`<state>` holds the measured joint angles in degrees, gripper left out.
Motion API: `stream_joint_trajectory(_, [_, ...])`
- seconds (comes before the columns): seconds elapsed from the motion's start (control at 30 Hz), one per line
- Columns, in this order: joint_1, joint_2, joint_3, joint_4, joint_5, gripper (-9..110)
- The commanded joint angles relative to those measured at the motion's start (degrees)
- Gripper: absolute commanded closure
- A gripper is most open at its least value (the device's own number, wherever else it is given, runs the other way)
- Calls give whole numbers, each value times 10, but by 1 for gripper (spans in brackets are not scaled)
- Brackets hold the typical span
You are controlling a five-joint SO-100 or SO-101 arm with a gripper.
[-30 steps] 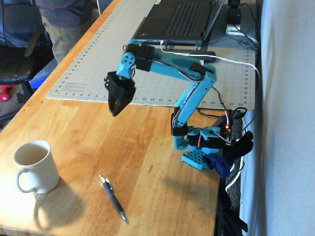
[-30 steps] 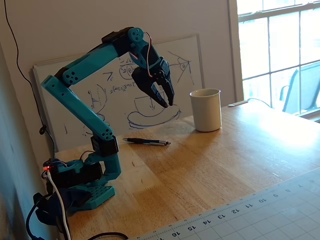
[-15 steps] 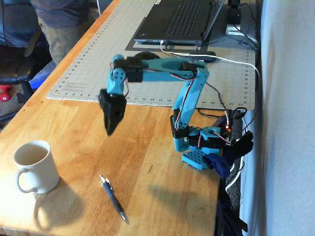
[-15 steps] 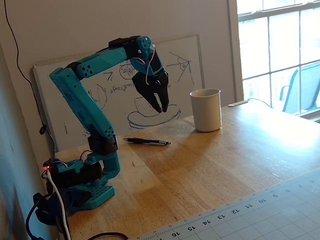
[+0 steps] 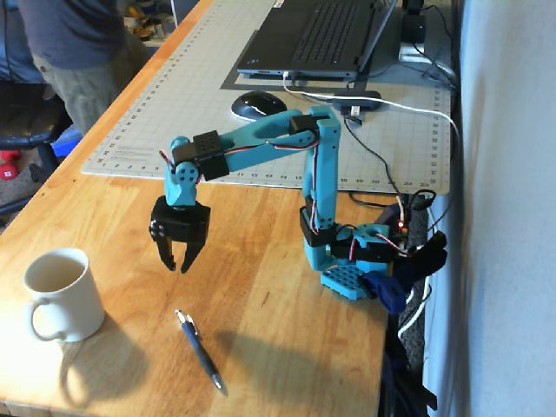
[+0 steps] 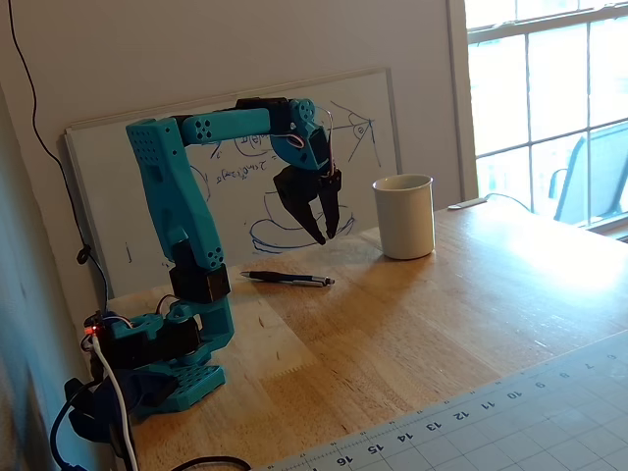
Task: Grasp a pen and put it in a mug.
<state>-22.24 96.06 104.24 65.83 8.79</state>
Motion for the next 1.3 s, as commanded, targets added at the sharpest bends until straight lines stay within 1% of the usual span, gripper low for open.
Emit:
stream_joint_trajectory(0.0, [-5,-6,-47,-8,-105,96])
stream_joint_trajectory(0.1, [-21,-32,-47,-13,-143,96])
stream_joint_trajectory(0.2, [-26,-53,-47,-15,-157,96])
stream_joint_trajectory(0.27, [-33,-72,-49,-18,-152,96])
stream_joint_trajectory(0.37, [-43,-102,-59,-58,-160,95])
stream_joint_trajectory(0.6, [-130,-153,-73,-161,-157,87])
stream_joint_trajectory(0.8, [-138,-143,-82,-169,-159,86])
stream_joint_trajectory(0.97, [-143,-98,-117,-117,-159,86])
stream_joint_trajectory(1.1, [-145,-80,-143,-27,-160,86])
stream_joint_trajectory(1.27, [-146,-97,-163,87,-161,86])
